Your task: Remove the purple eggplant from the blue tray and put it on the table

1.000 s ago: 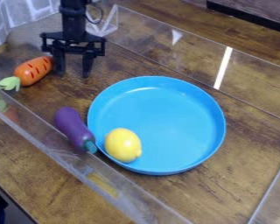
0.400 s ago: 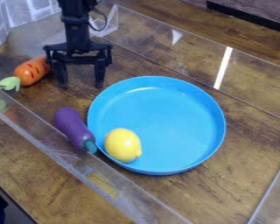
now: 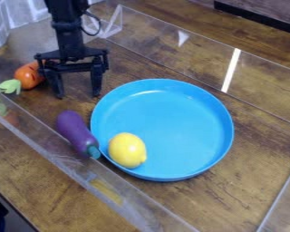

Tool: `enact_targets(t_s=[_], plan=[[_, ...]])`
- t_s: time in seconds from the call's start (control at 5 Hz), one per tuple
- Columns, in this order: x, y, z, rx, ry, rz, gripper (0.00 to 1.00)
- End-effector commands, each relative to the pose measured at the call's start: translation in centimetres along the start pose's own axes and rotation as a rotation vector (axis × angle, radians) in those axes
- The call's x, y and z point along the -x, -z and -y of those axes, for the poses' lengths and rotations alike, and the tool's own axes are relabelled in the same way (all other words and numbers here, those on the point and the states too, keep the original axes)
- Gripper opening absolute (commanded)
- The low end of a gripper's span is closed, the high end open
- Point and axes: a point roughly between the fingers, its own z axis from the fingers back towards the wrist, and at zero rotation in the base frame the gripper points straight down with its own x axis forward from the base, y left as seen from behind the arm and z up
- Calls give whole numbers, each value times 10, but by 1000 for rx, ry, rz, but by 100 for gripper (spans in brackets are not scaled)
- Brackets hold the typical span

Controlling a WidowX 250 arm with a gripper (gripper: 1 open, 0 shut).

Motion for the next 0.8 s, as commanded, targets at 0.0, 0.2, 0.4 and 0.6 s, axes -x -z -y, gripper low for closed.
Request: enact_targets(t_s=[0.0,0.2,0.4,0.6], plan=[[-1,-18,-8,29,-53,53,100],[4,-16,-16,30,-80,48,100],[9,-14,-23,32,-106,48,100],[14,-12,-30,34,-133,44,100]])
